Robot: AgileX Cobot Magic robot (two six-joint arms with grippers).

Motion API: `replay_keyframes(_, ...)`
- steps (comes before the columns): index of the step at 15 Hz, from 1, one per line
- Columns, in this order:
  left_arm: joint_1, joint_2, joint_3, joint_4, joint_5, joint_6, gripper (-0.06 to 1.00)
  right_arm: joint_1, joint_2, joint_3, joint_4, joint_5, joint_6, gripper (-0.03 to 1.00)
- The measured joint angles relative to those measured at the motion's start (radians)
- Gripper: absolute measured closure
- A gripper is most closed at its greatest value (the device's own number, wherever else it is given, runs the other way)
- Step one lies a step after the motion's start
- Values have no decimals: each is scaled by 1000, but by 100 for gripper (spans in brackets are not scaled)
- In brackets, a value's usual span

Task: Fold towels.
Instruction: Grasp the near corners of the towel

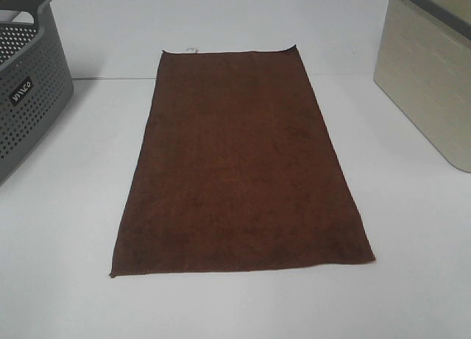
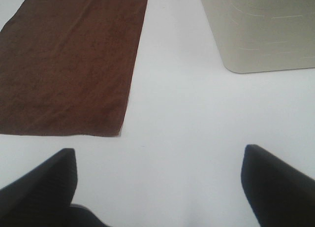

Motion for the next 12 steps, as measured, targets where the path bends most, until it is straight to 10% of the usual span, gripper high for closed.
replay_keyframes(12, 0, 0, 0, 0, 0, 0, 17, 0, 0, 0, 0, 0, 0, 12)
